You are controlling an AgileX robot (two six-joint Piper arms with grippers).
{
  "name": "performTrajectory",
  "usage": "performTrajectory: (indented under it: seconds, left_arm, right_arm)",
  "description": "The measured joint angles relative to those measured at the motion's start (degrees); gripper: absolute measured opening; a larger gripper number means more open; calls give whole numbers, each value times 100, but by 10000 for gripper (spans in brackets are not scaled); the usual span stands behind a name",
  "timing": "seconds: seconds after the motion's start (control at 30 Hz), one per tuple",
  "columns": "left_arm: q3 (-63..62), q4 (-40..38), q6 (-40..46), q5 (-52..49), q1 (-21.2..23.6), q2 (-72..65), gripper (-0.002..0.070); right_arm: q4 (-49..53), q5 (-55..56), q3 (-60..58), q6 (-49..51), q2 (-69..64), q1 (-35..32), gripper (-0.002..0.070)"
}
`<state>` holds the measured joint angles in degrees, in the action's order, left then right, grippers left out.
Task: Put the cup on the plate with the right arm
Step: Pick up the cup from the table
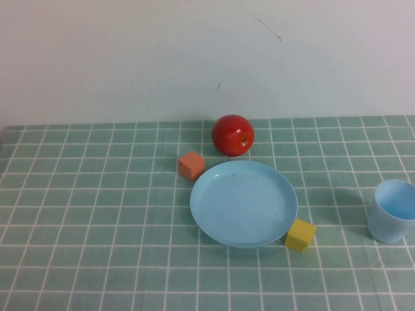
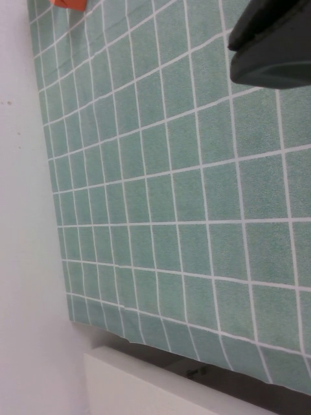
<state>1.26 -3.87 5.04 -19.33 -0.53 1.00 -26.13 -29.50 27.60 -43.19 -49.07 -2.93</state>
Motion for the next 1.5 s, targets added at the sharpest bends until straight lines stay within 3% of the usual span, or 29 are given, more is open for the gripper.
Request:
performTrajectory:
  seconds: [0.1,0.33,0.53,1.17,1.37,1.5]
  left_arm:
    - [0,0,0,0,0,0,-4]
    - [0,0,0,0,0,0,-3]
    - [0,0,0,0,0,0,-3]
    - [0,0,0,0,0,0,-3]
    - [0,0,0,0,0,0,-3]
    - [0,0,13,0,0,0,-3]
  right_arm:
    - [-677,24,400,-602,-543,0,89]
    - [-1075,9,1538,-846,-2009,0,421]
    - [-1042,9,2274,-988,-3172,0,477]
    - [-338,73,2668,-1036,-4642,0,454]
    - [-309,82,2668,-1046,-4889,0,295]
    - [-309,82,2668,-1093,-4923,0,92]
